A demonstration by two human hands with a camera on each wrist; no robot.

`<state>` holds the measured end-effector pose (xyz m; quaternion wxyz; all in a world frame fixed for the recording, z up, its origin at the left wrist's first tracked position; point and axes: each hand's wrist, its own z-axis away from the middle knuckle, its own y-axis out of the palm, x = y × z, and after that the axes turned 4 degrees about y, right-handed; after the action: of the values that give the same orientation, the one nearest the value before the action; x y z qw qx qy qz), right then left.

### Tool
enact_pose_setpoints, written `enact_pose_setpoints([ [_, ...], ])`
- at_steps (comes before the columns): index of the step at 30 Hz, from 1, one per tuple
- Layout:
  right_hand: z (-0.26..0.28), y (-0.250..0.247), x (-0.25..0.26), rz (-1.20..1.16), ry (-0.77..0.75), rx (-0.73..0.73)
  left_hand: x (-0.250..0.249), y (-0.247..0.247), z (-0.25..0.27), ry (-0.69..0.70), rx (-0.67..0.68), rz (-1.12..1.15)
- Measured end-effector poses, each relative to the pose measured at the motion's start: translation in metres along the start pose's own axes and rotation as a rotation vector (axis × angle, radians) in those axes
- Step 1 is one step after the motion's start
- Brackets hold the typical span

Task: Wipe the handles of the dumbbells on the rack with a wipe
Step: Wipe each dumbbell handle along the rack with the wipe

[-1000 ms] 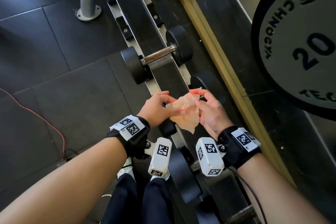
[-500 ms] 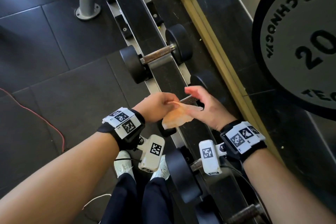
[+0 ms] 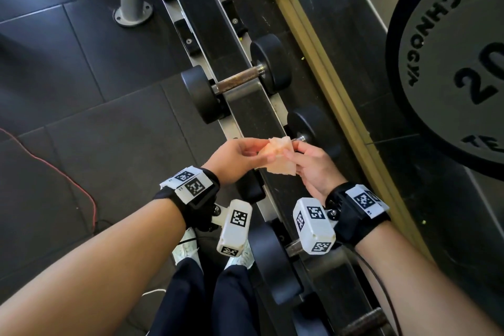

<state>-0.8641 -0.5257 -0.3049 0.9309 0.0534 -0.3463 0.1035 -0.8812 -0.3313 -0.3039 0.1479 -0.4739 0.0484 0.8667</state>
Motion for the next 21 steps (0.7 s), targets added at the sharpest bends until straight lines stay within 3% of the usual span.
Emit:
enact_pose_setpoints([
  [2, -0.001, -0.002, -0.002, 0.030, -0.015, -0.021, 0.001, 0.001, -0.002, -0.019, -0.007, -0.009],
  [6, -0.011, -0.012, -0.008, 0.308, -0.113, -0.193, 0.003, 0.003, -0.005, -0.034, -0.031, -0.017],
  [11, -0.019, -0.014, -0.004, 0.248, -0.084, 0.110, 0.009, 0.002, -0.012, -0.068, -0.033, -0.043],
  [13, -0.022, -0.013, 0.000, 0.377, -0.119, 0.030, 0.016, 0.001, -0.015, -0.089, -0.126, -0.018],
  [17, -0.033, -0.017, 0.009, 0.653, -0.328, -0.288, 0.033, -0.006, -0.016, -0.083, -0.300, -0.087],
  [21, -0.045, -0.019, 0.009, 0.974, -0.629, -0.405, 0.049, -0.010, -0.012, -0.077, -0.312, -0.247],
])
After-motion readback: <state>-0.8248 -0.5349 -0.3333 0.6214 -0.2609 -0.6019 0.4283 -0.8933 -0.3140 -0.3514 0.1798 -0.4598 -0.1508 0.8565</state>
